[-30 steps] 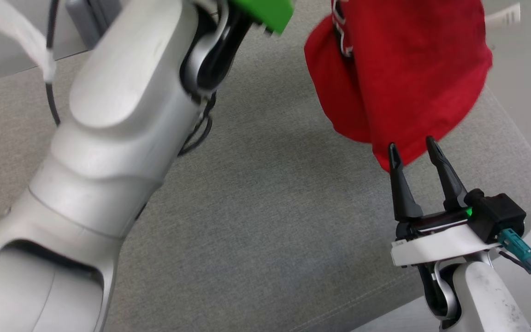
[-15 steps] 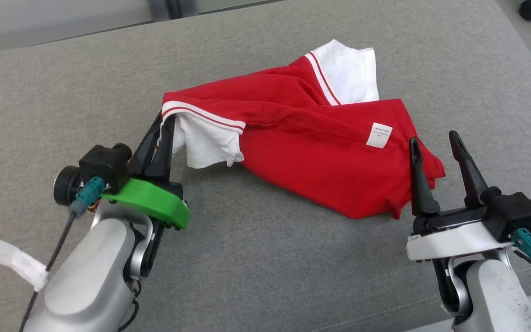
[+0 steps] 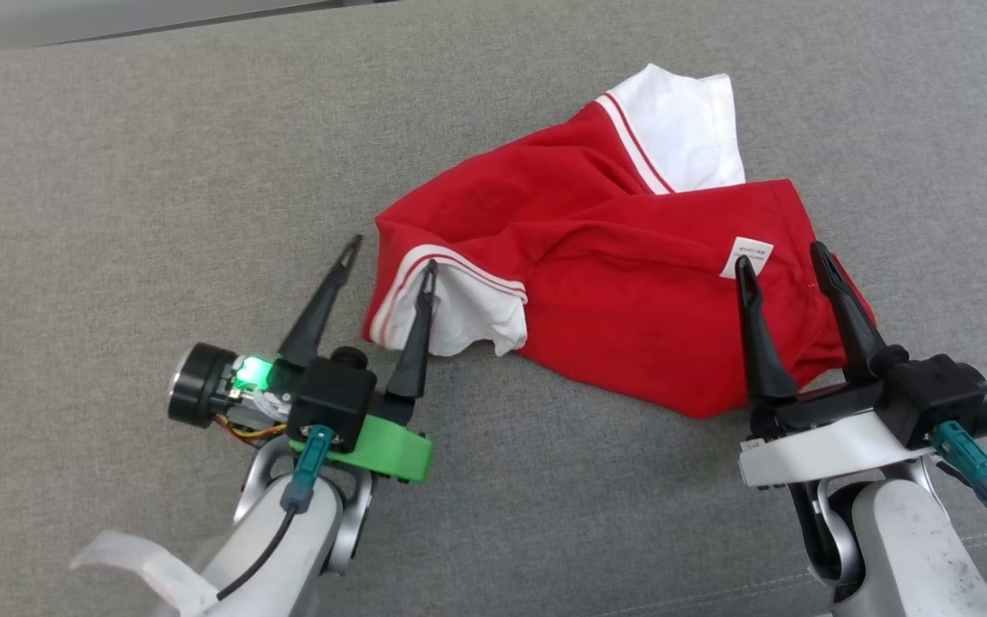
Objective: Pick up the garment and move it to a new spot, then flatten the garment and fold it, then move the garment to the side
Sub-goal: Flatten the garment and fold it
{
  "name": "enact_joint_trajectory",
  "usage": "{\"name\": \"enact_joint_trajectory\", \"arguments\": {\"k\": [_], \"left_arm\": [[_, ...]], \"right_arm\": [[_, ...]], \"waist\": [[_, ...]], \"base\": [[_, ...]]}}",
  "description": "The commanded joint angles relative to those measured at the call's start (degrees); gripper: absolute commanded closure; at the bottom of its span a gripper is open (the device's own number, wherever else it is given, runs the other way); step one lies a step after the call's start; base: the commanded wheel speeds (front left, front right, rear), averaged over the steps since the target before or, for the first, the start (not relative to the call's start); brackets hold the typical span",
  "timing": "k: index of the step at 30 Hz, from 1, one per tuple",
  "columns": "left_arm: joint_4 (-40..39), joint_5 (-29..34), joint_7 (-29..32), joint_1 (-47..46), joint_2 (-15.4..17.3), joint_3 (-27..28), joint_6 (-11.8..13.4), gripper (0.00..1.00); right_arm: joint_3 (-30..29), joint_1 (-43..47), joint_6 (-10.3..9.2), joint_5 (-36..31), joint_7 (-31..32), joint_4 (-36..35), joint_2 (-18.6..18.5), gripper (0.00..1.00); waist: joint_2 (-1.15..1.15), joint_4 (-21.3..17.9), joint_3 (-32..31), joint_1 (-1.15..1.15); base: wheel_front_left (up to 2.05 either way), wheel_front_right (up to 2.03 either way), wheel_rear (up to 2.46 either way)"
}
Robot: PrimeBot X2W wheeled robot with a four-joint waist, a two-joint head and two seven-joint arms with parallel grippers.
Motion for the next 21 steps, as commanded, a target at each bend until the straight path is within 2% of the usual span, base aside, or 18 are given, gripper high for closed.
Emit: {"name": "enact_joint_trajectory", "arguments": {"k": [1,4,6,8,11,14,17,21], "left_arm": [[-1.4,0.9,-0.2,1.5,-0.1,2.0,1.3,0.00],[-4.0,1.8,-0.2,4.3,0.0,6.0,3.4,0.00],[-4.6,1.8,-0.1,6.6,0.2,8.1,3.6,0.00],[-4.9,1.3,-0.1,8.8,-0.2,9.6,2.8,0.00],[-3.5,0.2,-0.1,12.7,-1.4,10.3,-0.2,0.00],[2.6,-2.2,-0.1,14.7,-2.9,9.1,-4.8,0.00],[9.3,-3.2,-0.1,11.7,-5.2,8.9,-7.9,0.00],[18.1,-5.3,-0.1,6.3,-8.1,10.1,-10.8,0.00]], "right_arm": [[-0.1,0.0,-0.08,-0.4,-0.2,0.0,-0.1,0.00],[-0.4,0.4,-0.08,-0.6,-0.2,0.0,-0.1,0.00],[-0.6,0.6,-0.08,-0.7,-0.2,0.1,-0.1,0.00],[-0.6,0.8,-0.08,-0.9,-0.2,0.2,-0.1,0.00],[-0.3,0.8,-0.08,-1.0,-0.2,0.3,-0.1,0.00],[-0.1,0.8,-0.08,-1.0,-0.2,0.2,-0.1,0.00],[0.3,0.7,-0.08,-1.2,-0.2,0.3,-0.1,0.00],[1.1,-0.2,-0.08,-1.5,-0.2,0.4,-0.1,0.00]], "waist": [[0.00,0.0,0.0,0.00],[0.00,0.2,0.1,0.00],[0.00,0.4,0.1,0.00],[0.00,0.6,0.0,0.00],[0.00,0.8,-0.1,0.00],[0.00,1.0,-0.2,0.00],[0.00,1.2,0.1,0.00],[0.00,0.6,0.8,0.00]], "base": [[0.00,0.00,0.00],[0.00,0.00,0.00],[0.00,0.00,0.00],[0.00,0.00,0.00],[0.00,0.00,0.00],[0.00,0.00,0.00],[0.00,0.00,0.00],[0.00,0.00,0.00]]}}
